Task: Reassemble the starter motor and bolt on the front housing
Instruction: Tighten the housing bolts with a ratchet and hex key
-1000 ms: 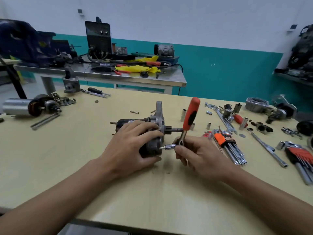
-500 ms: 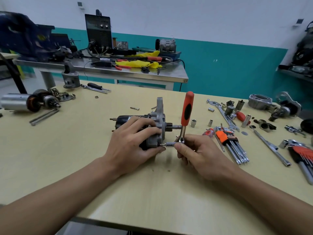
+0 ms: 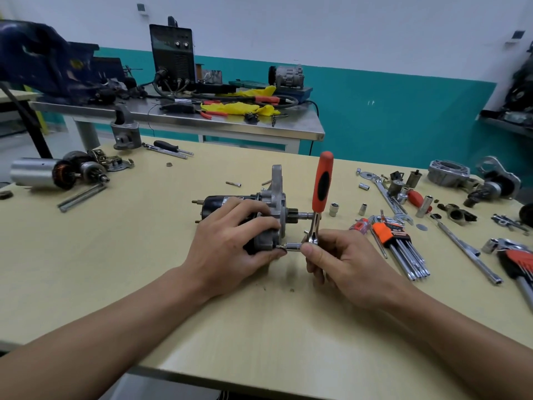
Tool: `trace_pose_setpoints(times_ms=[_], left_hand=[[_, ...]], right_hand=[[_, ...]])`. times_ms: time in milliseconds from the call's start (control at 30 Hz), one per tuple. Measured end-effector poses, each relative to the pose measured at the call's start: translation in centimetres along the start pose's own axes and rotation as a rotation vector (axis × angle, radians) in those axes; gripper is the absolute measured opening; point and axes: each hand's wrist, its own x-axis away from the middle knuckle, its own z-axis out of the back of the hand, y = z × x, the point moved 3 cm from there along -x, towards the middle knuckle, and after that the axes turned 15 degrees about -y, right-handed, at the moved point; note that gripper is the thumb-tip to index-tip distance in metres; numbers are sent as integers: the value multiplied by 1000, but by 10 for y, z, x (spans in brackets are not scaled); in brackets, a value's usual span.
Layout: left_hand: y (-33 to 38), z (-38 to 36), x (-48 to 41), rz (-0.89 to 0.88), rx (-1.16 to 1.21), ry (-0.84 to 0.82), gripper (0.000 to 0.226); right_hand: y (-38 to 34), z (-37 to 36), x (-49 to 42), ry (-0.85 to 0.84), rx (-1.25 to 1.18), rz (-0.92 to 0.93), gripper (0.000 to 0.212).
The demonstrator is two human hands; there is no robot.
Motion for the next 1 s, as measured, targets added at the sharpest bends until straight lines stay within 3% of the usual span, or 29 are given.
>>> trace_pose_setpoints(times_ms=[533, 1000], left_hand=[[1, 0, -1, 10, -3, -10, 38], [1, -4, -2, -91, -11, 70, 19]], right_hand=[[-2, 2, -2, 22, 15, -17, 32], [-2, 2, -12, -55, -479, -360, 44]])
